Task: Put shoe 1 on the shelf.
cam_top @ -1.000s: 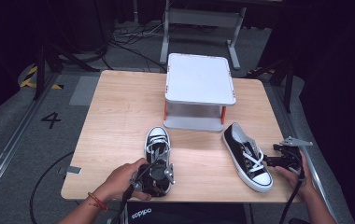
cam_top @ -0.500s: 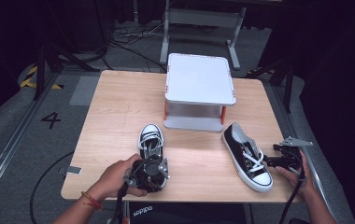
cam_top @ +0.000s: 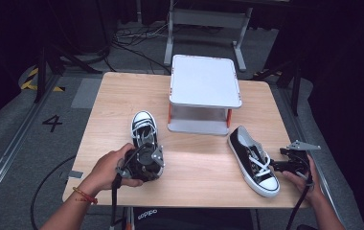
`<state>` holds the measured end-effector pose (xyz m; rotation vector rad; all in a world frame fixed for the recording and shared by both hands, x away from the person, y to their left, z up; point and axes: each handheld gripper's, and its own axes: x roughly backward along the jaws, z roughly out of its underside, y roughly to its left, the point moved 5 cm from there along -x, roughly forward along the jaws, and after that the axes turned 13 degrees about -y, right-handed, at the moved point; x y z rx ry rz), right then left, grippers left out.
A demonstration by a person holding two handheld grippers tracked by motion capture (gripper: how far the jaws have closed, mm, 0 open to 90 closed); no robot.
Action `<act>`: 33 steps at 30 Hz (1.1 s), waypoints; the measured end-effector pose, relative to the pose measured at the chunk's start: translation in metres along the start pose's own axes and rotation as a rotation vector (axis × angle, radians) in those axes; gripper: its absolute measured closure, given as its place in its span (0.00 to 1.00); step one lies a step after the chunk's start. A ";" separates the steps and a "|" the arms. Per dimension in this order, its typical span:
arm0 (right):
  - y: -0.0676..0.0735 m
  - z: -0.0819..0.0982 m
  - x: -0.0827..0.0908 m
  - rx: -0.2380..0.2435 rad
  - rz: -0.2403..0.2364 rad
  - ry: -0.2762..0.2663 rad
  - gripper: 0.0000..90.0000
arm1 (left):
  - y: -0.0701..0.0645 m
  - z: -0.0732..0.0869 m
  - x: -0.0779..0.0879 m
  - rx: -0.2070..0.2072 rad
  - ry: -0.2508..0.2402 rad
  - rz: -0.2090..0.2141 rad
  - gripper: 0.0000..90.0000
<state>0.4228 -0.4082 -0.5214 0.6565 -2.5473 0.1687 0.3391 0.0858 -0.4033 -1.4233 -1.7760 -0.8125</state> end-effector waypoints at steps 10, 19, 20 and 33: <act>0.000 0.000 0.000 0.003 0.000 -0.003 0.16 | 0.020 -0.018 0.036 -0.008 -0.060 -0.075 0.83; 0.000 0.000 0.001 0.004 0.000 -0.003 0.16 | 0.034 -0.035 0.059 -0.026 -0.088 -0.130 0.83; 0.000 0.000 0.001 0.004 0.001 -0.004 0.16 | 0.035 -0.037 0.061 -0.027 -0.094 -0.130 0.83; 0.000 0.000 0.001 0.002 -0.001 -0.003 0.16 | 0.054 -0.066 0.087 -0.083 -0.101 -0.161 0.83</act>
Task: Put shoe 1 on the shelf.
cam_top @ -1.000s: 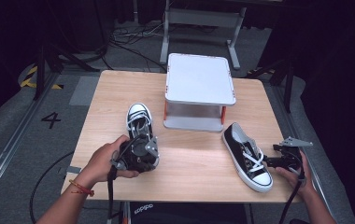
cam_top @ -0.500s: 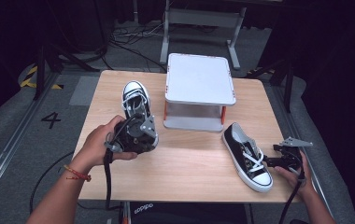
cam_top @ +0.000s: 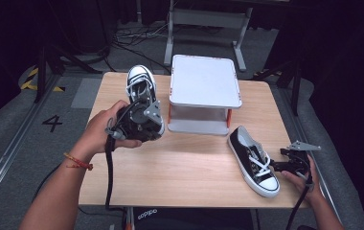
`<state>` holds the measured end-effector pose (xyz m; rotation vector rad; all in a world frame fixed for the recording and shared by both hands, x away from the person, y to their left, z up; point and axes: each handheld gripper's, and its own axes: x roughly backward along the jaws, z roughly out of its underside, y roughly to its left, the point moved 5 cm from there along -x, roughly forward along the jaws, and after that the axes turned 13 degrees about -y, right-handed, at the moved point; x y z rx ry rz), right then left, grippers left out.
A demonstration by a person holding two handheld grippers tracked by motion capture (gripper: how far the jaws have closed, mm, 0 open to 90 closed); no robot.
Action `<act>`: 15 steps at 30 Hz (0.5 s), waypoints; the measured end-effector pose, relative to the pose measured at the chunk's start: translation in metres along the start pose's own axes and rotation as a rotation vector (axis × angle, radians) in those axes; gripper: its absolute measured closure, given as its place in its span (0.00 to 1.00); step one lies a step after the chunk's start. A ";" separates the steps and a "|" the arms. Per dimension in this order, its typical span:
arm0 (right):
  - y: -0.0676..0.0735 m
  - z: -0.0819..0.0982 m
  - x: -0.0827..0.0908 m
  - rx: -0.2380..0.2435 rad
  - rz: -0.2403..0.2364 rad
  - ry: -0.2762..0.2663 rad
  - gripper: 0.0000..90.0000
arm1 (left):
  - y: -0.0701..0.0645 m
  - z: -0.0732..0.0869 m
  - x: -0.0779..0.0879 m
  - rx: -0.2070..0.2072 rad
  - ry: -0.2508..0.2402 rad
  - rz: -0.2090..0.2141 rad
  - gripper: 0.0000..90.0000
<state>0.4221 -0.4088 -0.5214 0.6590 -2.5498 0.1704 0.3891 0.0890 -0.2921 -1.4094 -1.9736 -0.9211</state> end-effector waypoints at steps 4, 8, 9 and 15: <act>0.000 0.000 0.000 0.001 -0.001 0.000 0.16 | 0.012 -0.016 0.001 -0.030 0.010 -0.003 0.83; 0.000 0.000 0.000 0.002 -0.002 -0.001 0.16 | 0.019 -0.026 0.000 -0.052 0.013 -0.006 0.83; 0.000 0.000 0.000 0.002 -0.001 -0.001 0.16 | 0.021 -0.029 -0.001 -0.058 0.011 -0.004 0.83; 0.000 0.000 0.000 0.002 -0.002 0.000 0.16 | 0.038 -0.050 -0.010 -0.097 0.006 0.007 0.83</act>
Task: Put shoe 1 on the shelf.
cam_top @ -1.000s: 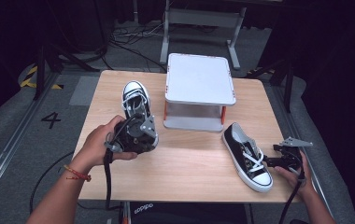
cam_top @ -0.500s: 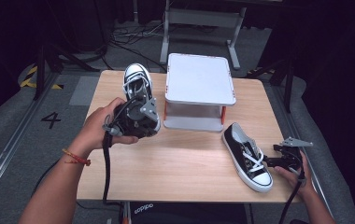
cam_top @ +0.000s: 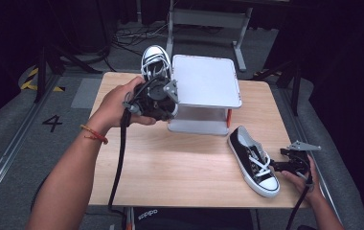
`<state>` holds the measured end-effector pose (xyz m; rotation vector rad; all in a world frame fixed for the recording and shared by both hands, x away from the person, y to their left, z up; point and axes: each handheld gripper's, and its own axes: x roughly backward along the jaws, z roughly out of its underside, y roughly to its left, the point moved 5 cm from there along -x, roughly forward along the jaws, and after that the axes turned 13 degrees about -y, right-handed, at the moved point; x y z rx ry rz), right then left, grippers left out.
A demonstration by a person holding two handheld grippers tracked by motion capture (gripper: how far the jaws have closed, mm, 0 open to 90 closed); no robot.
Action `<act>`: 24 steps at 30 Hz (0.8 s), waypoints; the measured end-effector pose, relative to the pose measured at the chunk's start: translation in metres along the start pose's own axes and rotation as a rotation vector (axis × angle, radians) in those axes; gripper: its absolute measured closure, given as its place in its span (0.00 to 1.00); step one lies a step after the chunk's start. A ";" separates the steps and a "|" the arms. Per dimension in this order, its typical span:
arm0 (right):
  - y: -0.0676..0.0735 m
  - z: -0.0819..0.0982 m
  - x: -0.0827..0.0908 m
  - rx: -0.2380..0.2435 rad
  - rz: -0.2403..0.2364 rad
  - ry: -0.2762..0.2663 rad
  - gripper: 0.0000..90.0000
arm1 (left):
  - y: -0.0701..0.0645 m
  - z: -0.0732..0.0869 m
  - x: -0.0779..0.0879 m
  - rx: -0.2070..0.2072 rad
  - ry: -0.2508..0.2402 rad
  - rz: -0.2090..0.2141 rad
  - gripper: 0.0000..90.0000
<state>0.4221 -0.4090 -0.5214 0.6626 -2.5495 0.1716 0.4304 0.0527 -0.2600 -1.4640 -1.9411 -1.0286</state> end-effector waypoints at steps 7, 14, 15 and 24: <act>0.000 0.000 0.000 0.001 0.001 0.000 0.16 | 0.018 -0.019 -0.016 -0.029 0.001 0.033 0.83; 0.000 0.000 0.001 -0.003 0.003 0.002 0.16 | 0.040 -0.038 -0.036 -0.076 0.014 0.083 0.83; 0.000 0.000 0.001 -0.003 0.003 0.002 0.16 | 0.040 -0.038 -0.036 -0.076 0.014 0.083 0.83; 0.000 0.000 0.001 -0.006 0.005 0.003 0.16 | 0.063 -0.048 -0.064 -0.098 0.038 0.143 0.83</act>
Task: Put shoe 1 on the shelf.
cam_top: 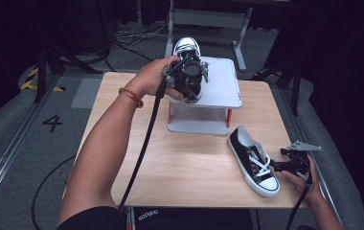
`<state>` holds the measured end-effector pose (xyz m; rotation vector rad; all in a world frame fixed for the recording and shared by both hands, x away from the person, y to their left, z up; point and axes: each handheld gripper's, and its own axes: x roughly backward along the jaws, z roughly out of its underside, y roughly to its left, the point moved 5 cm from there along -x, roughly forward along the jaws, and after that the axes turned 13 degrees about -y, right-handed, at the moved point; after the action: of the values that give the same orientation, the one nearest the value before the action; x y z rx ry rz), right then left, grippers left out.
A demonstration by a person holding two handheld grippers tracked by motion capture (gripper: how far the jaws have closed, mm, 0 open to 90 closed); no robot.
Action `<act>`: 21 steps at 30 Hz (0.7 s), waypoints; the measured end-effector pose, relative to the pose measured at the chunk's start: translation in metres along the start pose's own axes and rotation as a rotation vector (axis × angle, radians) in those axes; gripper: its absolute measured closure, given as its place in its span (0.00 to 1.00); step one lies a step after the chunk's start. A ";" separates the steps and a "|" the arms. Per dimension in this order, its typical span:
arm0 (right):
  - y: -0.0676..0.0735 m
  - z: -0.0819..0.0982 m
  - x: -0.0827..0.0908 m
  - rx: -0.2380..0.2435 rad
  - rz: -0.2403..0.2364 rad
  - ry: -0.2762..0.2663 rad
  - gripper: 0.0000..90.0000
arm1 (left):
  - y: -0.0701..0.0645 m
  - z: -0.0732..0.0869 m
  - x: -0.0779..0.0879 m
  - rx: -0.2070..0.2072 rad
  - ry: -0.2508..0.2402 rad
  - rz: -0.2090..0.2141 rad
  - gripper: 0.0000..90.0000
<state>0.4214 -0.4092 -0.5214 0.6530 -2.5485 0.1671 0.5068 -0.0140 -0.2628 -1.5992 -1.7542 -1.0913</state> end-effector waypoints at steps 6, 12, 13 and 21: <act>0.000 0.000 0.000 0.000 0.001 -0.002 0.16 | 0.011 0.002 -0.016 -0.002 0.021 0.043 0.83; 0.000 0.000 0.000 -0.001 0.003 -0.002 0.16 | 0.024 0.004 -0.028 -0.009 0.060 0.055 0.83; 0.000 0.000 0.000 -0.002 0.003 -0.002 0.16 | 0.027 0.004 -0.030 -0.005 0.062 0.052 0.83; 0.000 0.000 0.000 -0.002 0.005 -0.003 0.16 | 0.035 0.007 -0.044 -0.003 0.099 0.057 0.81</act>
<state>0.4207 -0.4093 -0.5215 0.6459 -2.5529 0.1656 0.5496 -0.0338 -0.2950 -1.5605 -1.6338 -1.1268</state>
